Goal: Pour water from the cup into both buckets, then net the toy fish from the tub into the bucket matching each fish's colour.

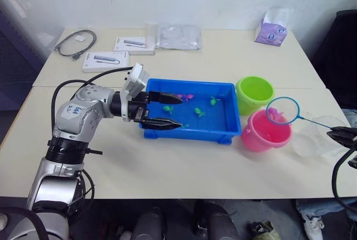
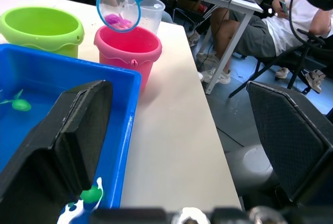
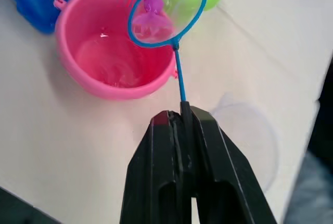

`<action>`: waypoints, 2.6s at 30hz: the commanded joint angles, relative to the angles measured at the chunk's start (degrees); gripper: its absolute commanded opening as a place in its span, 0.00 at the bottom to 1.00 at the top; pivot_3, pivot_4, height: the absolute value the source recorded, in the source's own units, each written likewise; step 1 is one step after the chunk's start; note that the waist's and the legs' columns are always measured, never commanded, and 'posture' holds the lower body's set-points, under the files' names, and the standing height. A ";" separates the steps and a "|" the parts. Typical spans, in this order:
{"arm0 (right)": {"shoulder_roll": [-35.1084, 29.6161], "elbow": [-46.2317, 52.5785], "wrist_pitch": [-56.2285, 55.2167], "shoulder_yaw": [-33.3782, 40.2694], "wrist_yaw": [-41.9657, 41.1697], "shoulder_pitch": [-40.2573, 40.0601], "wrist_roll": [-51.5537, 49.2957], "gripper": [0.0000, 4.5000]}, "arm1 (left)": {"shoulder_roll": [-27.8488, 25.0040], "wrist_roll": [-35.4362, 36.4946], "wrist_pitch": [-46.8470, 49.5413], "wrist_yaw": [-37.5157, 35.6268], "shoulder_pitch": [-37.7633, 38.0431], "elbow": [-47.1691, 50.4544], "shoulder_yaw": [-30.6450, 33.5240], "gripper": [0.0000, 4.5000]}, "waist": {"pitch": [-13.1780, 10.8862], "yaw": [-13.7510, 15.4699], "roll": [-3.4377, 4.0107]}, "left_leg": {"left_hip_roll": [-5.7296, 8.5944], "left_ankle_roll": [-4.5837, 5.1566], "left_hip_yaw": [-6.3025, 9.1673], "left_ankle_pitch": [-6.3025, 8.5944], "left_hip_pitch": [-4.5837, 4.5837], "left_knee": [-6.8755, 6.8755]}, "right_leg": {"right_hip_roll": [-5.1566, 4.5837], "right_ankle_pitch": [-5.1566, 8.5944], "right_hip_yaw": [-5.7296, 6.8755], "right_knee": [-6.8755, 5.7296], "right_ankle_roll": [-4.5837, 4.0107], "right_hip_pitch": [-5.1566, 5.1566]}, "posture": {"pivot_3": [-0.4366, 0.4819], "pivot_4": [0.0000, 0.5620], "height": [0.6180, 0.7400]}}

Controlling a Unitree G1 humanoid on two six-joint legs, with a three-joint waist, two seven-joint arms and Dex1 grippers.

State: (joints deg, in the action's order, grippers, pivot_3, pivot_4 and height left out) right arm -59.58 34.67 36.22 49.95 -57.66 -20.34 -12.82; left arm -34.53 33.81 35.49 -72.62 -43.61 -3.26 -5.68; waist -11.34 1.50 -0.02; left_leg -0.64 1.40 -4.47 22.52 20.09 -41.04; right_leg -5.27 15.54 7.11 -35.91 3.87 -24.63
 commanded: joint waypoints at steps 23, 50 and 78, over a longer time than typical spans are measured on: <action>1.46 -14.30 -65.43 2.04 8.91 -4.51 23.82 0.00 | 1.24 -3.75 -2.77 -1.98 -2.78 -2.75 0.25 0.98 | 0.00 -0.09 0.00 | -0.09 0.01 -0.16 -0.01 -0.22 -0.01 | 0.27 -0.01 -0.35 0.03 0.04 0.11 | 0.48 0.27 1.00; 14.81 -29.24 43.47 -46.07 20.11 61.45 -31.30 0.00 | -9.85 2.03 9.68 16.31 19.38 14.84 20.22 0.98 | -0.01 -0.32 0.00 | -0.08 0.13 -0.11 0.05 0.05 -0.07 | -0.30 -0.05 -0.16 -0.04 -0.03 -0.15 | 0.48 0.27 1.00; 23.26 -44.57 32.31 -56.07 12.83 72.45 -16.65 0.00 | -10.74 5.23 9.46 21.35 20.93 20.37 20.77 0.98 | -0.01 -1.49 0.01 | -0.08 0.11 -0.14 0.04 0.32 -0.01 | -0.27 -0.06 -0.05 -0.04 -0.02 -0.49 | 0.48 0.27 1.00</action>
State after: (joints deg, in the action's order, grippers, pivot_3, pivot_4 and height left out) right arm -34.82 -13.85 69.83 -6.57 -43.36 52.89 -29.02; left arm -45.13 38.02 45.87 -50.90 -21.87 16.99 14.70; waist -11.35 0.01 -0.01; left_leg -0.72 1.52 -4.59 22.56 20.42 -41.06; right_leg -5.53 15.48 7.06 -35.94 3.84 -25.12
